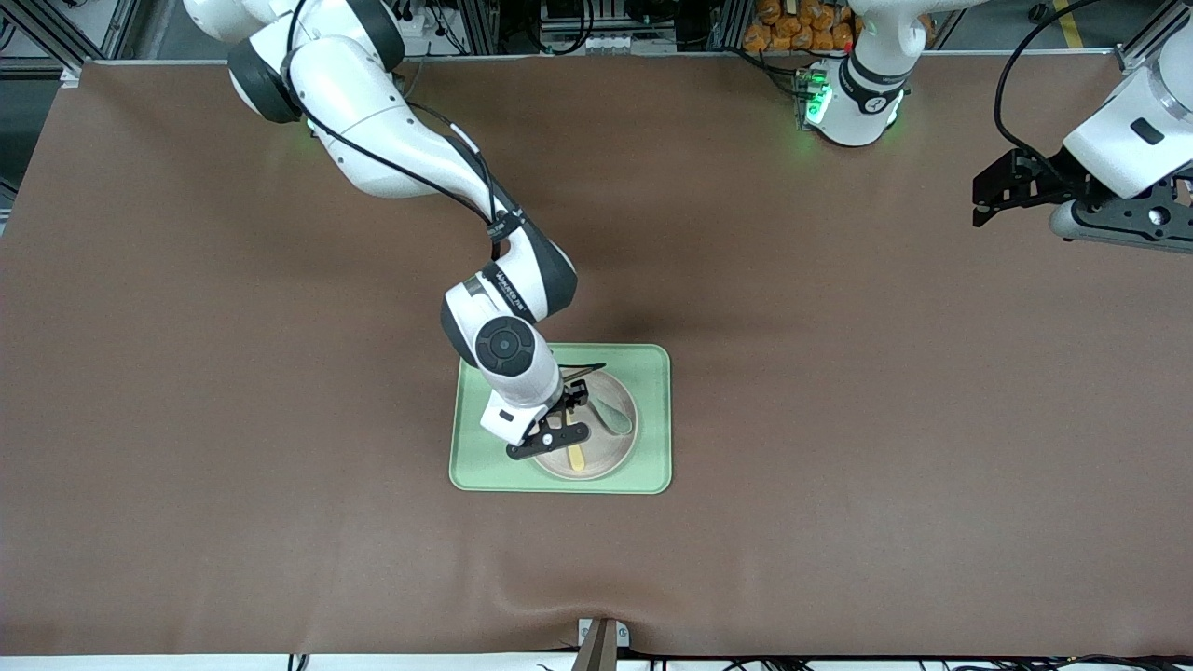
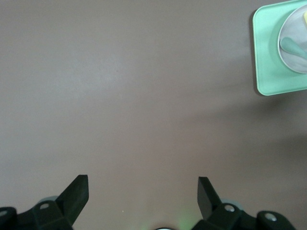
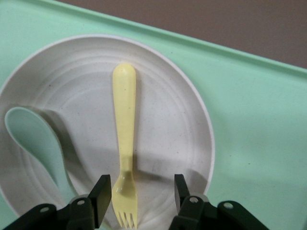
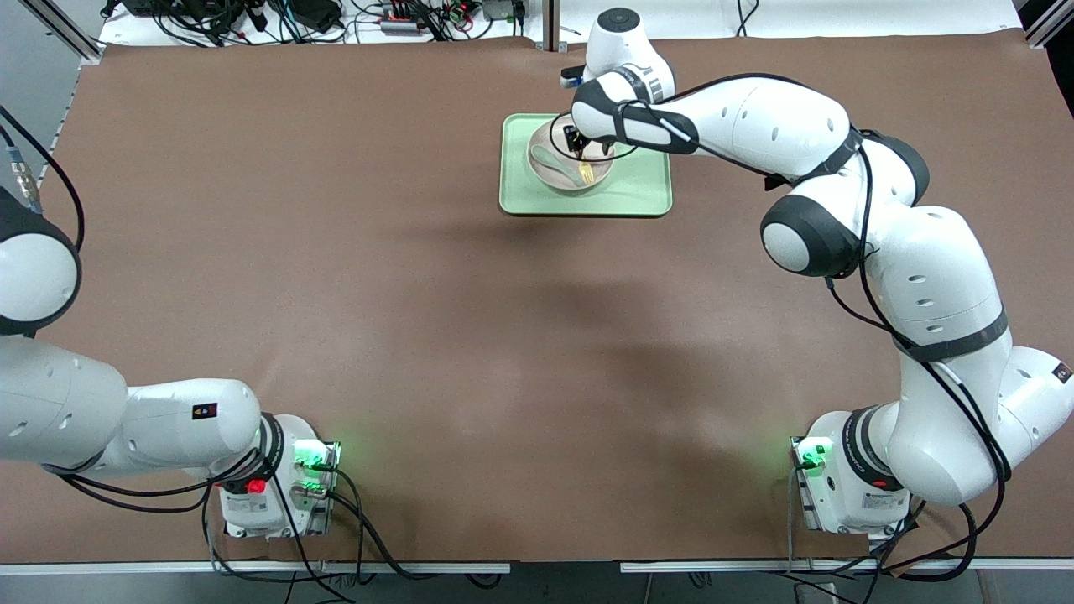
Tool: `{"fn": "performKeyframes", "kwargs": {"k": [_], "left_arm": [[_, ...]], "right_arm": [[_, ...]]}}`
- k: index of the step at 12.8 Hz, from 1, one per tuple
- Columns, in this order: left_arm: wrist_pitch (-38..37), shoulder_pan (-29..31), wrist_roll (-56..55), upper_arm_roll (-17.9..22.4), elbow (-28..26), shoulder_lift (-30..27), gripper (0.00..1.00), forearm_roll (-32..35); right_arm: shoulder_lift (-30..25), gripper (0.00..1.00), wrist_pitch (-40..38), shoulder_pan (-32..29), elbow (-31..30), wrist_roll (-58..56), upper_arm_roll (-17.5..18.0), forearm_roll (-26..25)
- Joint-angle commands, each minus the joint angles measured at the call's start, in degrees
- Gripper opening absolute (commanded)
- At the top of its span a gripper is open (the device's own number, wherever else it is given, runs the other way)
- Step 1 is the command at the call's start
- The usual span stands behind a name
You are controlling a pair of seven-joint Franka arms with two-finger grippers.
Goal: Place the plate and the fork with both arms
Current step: 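Reach the right gripper to the yellow fork while the left gripper withdraws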
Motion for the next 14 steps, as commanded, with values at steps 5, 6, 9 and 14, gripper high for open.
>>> {"fn": "performKeyframes", "kwargs": {"k": [5,6,9,14], "left_arm": [[4.5,1.2,-0.4,0.1,0.7,3.1,1.00,0.2],[4.9,0.6,-0.4,-0.1,0.7,3.6,1.00,1.8],[5.6,-0.3,1.9,-1.2,0.6,4.8,1.00,5.1],[5.6,0.5,2.3,-0.9,1.1,3.1,1.00,4.7]], "right_arm": [[0.5,0.56,0.1,1.6,-0.5,2.1,-0.5,-2.0],[0.7,0.56,0.1,1.8,-0.5,2.2,-0.5,-2.3],[0.8,0.53,0.1,1.8,-0.5,2.4,-0.4,-2.4],[1.3,0.50,0.1,2.0,-0.4,3.5,-0.4,-2.5]]}}
